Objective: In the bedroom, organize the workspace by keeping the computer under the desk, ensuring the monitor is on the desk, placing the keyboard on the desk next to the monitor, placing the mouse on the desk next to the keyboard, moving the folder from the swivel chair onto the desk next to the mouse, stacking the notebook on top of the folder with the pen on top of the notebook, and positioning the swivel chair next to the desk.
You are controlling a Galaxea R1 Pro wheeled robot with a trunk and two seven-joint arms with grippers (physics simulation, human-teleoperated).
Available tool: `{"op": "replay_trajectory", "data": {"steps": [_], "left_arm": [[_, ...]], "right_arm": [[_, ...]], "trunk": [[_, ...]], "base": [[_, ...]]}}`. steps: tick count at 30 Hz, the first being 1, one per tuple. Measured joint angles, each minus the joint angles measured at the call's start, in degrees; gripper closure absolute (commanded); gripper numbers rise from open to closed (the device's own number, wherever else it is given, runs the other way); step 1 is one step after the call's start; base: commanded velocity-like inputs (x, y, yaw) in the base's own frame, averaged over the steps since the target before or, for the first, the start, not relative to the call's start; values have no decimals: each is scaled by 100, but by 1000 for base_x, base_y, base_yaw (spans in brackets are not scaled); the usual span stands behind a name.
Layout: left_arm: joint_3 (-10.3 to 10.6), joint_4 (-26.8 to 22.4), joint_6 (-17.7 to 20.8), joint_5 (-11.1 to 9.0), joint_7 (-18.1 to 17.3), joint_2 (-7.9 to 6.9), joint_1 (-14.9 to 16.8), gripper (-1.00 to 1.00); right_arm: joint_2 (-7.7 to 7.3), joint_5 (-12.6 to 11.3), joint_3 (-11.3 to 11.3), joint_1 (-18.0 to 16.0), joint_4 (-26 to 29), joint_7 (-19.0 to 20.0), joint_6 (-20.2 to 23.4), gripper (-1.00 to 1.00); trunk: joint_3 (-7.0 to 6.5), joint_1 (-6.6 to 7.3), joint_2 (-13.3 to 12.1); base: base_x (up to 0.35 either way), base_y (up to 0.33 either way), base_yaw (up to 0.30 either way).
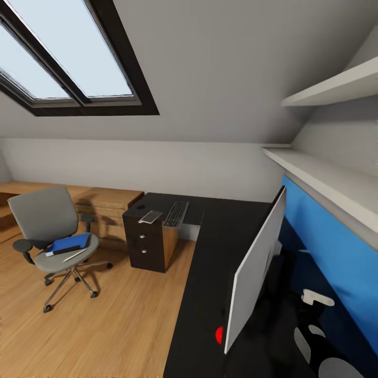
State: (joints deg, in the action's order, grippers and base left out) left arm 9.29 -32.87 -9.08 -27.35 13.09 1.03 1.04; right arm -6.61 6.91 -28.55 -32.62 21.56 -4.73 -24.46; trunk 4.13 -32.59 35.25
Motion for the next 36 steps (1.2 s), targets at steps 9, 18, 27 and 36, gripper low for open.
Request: {"op": "replay_trajectory", "data": {"steps": [9,18,27,36], "left_arm": [[0,0,0,0,8,0,1,-100],[-6,0,0,-6,8,-15,0,-100],[-3,164,-27,-2,10,-35,1,-100],[4,391,-243,3,3,-43,0,-100]], "right_arm": [[1,16,0,0,-276,13,-238,-100],[10,11,4,0,-586,20,-548,-100],[17,-14,-17,0,-822,6,-608,-100],[20,-28,-25,0,-1527,7,-615,-100]], "trunk": [[0,-1,0],[0,-1,0],[0,-1,0],[0,-1,0]], "base": [[-297,0,0],[-326,0,0],[-329,0,0],[-329,0,0]]}}
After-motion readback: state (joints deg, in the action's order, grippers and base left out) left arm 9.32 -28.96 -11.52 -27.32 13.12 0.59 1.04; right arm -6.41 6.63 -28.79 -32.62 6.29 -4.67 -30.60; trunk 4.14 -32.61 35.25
